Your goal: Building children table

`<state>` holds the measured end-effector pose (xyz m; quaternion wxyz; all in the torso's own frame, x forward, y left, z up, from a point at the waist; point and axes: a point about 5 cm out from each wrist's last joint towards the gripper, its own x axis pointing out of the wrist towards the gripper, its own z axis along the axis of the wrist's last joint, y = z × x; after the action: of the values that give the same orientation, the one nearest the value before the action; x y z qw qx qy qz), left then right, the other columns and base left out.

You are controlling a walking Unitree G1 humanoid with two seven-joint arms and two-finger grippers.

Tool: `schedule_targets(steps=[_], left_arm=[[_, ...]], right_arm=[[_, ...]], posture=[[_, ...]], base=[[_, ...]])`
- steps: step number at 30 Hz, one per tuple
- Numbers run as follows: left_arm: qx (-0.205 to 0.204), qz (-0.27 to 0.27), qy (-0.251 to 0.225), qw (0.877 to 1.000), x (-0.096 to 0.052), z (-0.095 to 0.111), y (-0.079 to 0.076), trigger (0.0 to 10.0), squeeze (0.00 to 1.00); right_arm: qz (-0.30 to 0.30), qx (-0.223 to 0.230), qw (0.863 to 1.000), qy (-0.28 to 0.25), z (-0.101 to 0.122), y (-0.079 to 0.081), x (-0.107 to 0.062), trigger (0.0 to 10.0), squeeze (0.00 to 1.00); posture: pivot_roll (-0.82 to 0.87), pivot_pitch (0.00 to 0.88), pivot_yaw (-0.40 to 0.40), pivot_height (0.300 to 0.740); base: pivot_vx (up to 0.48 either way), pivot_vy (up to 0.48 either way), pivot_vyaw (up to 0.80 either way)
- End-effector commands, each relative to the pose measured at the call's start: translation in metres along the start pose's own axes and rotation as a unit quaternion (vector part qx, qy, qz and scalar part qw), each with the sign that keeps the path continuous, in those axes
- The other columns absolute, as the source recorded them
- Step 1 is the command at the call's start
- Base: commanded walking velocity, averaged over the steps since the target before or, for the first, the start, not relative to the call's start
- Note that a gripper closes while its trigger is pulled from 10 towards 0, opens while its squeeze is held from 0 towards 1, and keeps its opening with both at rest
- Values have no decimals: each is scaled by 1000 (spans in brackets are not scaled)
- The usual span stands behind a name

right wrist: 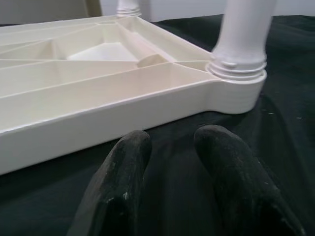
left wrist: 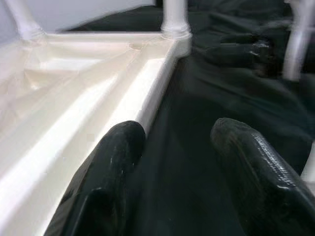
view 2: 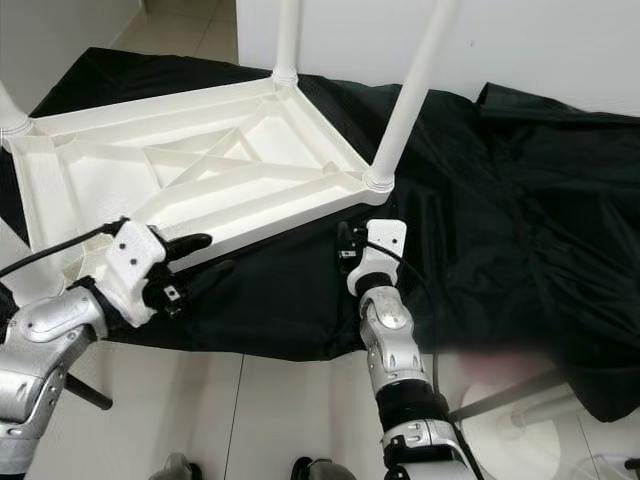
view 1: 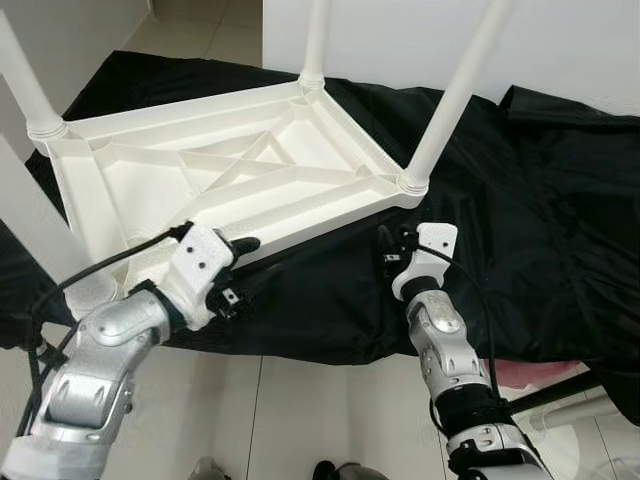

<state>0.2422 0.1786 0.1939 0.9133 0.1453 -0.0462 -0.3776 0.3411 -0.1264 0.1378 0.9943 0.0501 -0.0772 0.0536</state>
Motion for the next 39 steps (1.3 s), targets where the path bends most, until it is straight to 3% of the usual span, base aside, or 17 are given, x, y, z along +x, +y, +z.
schedule_targets(steps=[1, 2, 4, 5, 6, 7, 8, 10, 15, 17, 24, 26, 27, 28, 31, 35, 39], left_arm=[[-5, -5, -5, 1000, -4, 4, 0, 10000, 0], [-14, 1, -1, 1000, -14, 4, 1, 10000, 0], [-14, 1, -1, 1000, -14, 4, 1, 10000, 0], [-21, -2, 10, 1000, -32, 2, 2, 10000, 0], [-21, -2, 10, 1000, -32, 2, 2, 10000, 0], [-21, 3, 14, 1000, -47, 3, 4, 10000, 0], [-21, 3, 14, 1000, -47, 3, 4, 10000, 0], [-14, 8, 24, 1000, -67, 7, 7, 10000, 0], [-5, 19, 35, 999, -82, 14, 13, 10000, 0], [4, 58, 50, 997, -106, 25, 21, 10000, 0], [-22, 94, 52, 994, -128, 30, 30, 10000, 0], [-31, 111, 40, 992, -138, 33, 35, 10000, 0], [-36, 137, 20, 990, -153, 39, 43, 10000, 0], [-36, 137, 20, 990, -153, 39, 43, 10000, 0], [-41, 199, -35, 979, -183, 51, 58, 10000, 0], [-59, 211, -56, 974, -188, 50, 62, 10000, 0], [-88, 256, -84, 959, -203, 37, 75, 10000, 0]], right_arm=[[-5, -7, 1000, 5, -4, -2, -1, 10000, 0], [-5, -8, 1000, 5, -4, -2, 0, 10000, 0], [-5, -8, 1000, 5, -4, -2, 0, 10000, 0], [-6, -10, 1000, 6, -4, -3, 1, 10000, 0], [-6, -10, 1000, 6, -4, -3, 1, 10000, 0], [-8, -12, 1000, 7, -5, -2, 3, 10000, 0], [-8, -12, 1000, 7, -5, -2, 3, 10000, 0], [-8, -13, 1000, 8, -5, -1, 5, 10000, 0], [-8, -15, 1000, 10, -6, -1, 6, 10000, 0], [-8, -16, 1000, 12, -8, -1, 7, 10000, 0], [-11, -17, 1000, 12, -8, -2, 8, 10000, 0], [-11, -17, 1000, 13, -9, -1, 9, 10000, 0], [-8, -18, 1000, 14, -9, 0, 9, 10000, 0], [-8, -18, 1000, 14, -9, 0, 9, 10000, 0], [-3, -20, 1000, 14, -10, 1, 11, 10000, 0], [-5, -19, 1000, 16, -10, 1, 11, 10000, 0], [-4, -19, 1000, 19, -13, 3, 11, 10000, 0]], posture=[[147, 137, -127, 740], [147, 137, -127, 740], [147, 137, -127, 740], [147, 137, -127, 740], [147, 137, -127, 740], [160, 142, -133, 740], [160, 142, -133, 740], [164, 144, -132, 740], [171, 149, -135, 740], [174, 152, -135, 740], [179, 156, -141, 740], [182, 156, -143, 740], [185, 158, -149, 740], [185, 158, -149, 740], [190, 161, -149, 740], [194, 160, -152, 740], [185, 158, -150, 740]], base=[[0, 0, 0], [0, 0, 0], [0, 0, 0], [0, 0, 0], [0, 0, 0], [0, 0, 0], [0, 0, 0], [0, 0, 0], [0, 0, 0], [0, 0, 0], [0, 0, 0], [0, 0, 0], [0, 0, 0], [0, 0, 0], [0, 0, 0], [0, 0, 0], [0, 0, 0]])
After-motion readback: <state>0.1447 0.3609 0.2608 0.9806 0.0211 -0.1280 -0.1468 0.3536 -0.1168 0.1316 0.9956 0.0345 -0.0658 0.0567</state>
